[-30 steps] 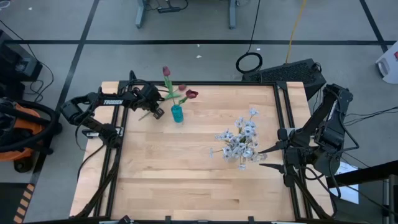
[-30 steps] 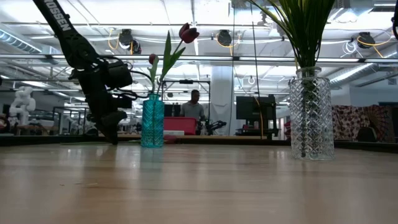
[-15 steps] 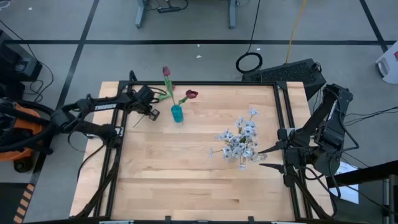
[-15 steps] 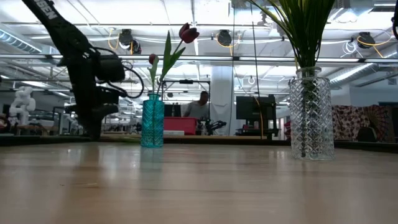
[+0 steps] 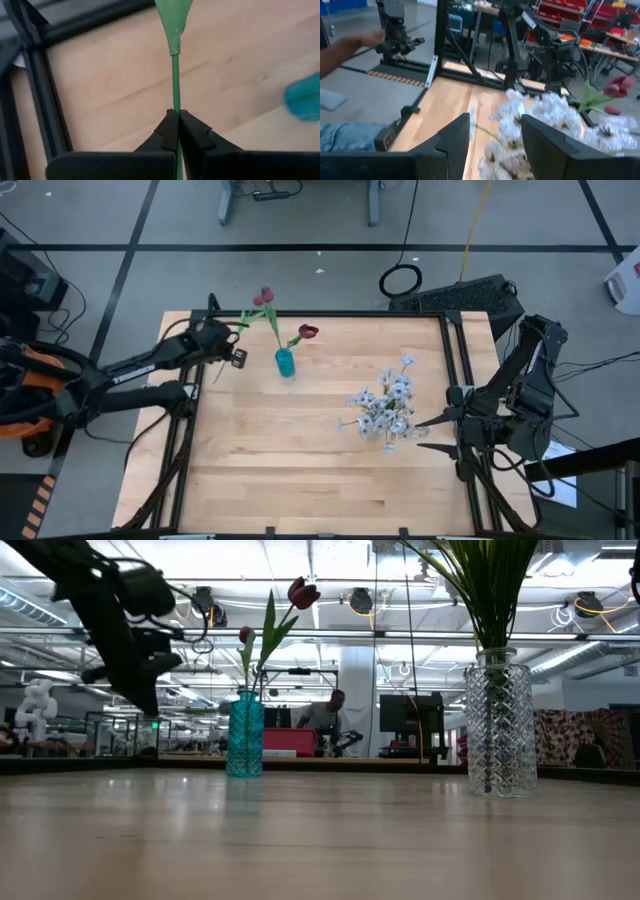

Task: Sort flowers into vase by color
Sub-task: Put the red tulip into the blue vase

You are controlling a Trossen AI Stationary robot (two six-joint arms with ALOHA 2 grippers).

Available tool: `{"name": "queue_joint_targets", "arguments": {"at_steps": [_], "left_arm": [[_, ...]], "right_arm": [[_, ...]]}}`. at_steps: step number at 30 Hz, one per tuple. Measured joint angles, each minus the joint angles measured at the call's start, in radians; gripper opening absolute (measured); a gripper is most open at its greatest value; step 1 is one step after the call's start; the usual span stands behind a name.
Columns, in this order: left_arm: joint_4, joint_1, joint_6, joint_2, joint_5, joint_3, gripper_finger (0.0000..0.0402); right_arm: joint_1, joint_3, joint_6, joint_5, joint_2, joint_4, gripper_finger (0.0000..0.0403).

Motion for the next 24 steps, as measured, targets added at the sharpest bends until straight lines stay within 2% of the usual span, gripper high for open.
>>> {"name": "queue_joint_targets", "arguments": {"at_steps": [8, 12, 16, 24], "left_arm": [[0.024, -0.055, 0.004, -0.219, -0.014, 0.001, 0.0008], [0.082, -0.113, 0.035, -0.319, 0.003, 0.001, 0.0008], [0.209, -0.195, 0.065, -0.401, 0.051, 0.002, 0.0008], [0.561, -0.344, 0.184, -0.455, 0.070, 0.003, 0.0008]], "right_arm": [[0.000, 0.000, -0.152, 0.014, 0.000, 0.193, 0.0169], [0.000, 0.000, -0.236, 0.121, 0.000, 0.300, 0.0169], [-0.003, 0.000, -0.333, 0.211, 0.000, 0.422, 0.0169], [-0.065, 0.000, -0.514, 0.202, 0.021, 0.732, 0.0169]]}}
